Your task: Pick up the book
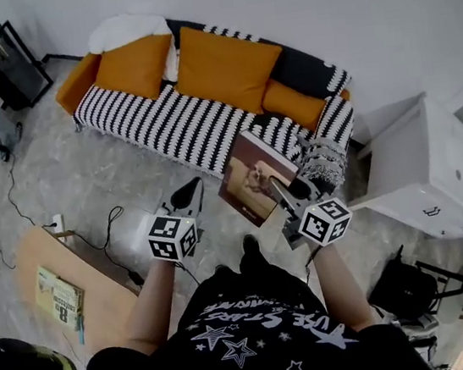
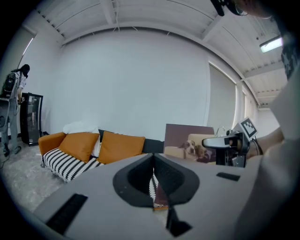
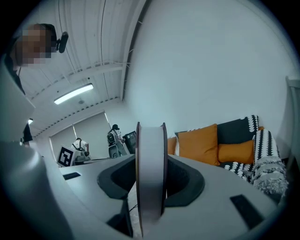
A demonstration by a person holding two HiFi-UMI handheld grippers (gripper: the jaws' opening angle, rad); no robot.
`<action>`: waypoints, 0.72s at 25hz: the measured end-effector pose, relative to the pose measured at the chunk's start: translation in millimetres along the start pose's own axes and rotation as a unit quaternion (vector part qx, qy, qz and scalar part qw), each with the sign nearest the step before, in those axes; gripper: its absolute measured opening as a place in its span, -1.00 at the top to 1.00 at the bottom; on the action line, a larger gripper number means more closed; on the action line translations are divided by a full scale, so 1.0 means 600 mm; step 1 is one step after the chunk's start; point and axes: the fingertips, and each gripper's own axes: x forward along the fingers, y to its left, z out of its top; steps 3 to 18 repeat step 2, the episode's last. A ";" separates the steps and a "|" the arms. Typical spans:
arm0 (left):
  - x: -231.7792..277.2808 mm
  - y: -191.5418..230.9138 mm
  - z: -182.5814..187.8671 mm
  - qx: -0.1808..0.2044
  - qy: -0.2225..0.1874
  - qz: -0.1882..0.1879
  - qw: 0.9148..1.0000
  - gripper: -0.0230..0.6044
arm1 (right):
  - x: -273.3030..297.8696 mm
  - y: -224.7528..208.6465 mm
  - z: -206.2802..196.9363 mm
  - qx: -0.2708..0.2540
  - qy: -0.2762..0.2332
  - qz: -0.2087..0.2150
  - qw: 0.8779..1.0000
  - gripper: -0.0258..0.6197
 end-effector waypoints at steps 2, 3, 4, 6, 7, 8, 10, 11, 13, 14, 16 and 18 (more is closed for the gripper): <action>-0.005 0.001 0.003 0.004 -0.003 -0.004 1.000 0.90 | -0.002 0.007 0.000 -0.001 -0.003 -0.004 1.000 0.44; -0.005 0.001 0.003 0.004 -0.003 -0.004 1.000 0.90 | -0.002 0.007 0.000 -0.001 -0.003 -0.004 1.000 0.44; -0.005 0.001 0.003 0.004 -0.003 -0.004 1.000 0.90 | -0.002 0.007 0.000 -0.001 -0.003 -0.004 1.000 0.44; -0.005 0.001 0.003 0.004 -0.003 -0.004 1.000 0.90 | -0.002 0.007 0.000 -0.001 -0.003 -0.004 1.000 0.44; -0.005 0.001 0.003 0.004 -0.003 -0.004 1.000 0.90 | -0.002 0.007 0.000 -0.001 -0.003 -0.004 1.000 0.44; -0.005 0.001 0.003 0.004 -0.003 -0.004 1.000 0.90 | -0.002 0.007 0.000 -0.001 -0.003 -0.004 1.000 0.44; -0.005 0.001 0.003 0.004 -0.003 -0.004 1.000 0.90 | -0.002 0.007 0.000 -0.001 -0.003 -0.004 1.000 0.44; -0.005 0.001 0.003 0.004 -0.003 -0.004 1.000 0.90 | -0.002 0.007 0.000 -0.001 -0.003 -0.004 1.000 0.44; -0.005 0.001 0.003 0.004 -0.003 -0.004 1.000 0.90 | -0.002 0.007 0.000 -0.001 -0.003 -0.004 1.000 0.44; -0.005 0.001 0.003 0.004 -0.003 -0.004 1.000 0.90 | -0.002 0.007 0.000 -0.001 -0.003 -0.004 1.000 0.44; -0.005 0.001 0.003 0.004 -0.003 -0.004 1.000 0.90 | -0.002 0.007 0.000 -0.001 -0.003 -0.004 1.000 0.44; -0.005 0.001 0.003 0.004 -0.003 -0.004 1.000 0.90 | -0.002 0.007 0.000 -0.001 -0.003 -0.004 1.000 0.44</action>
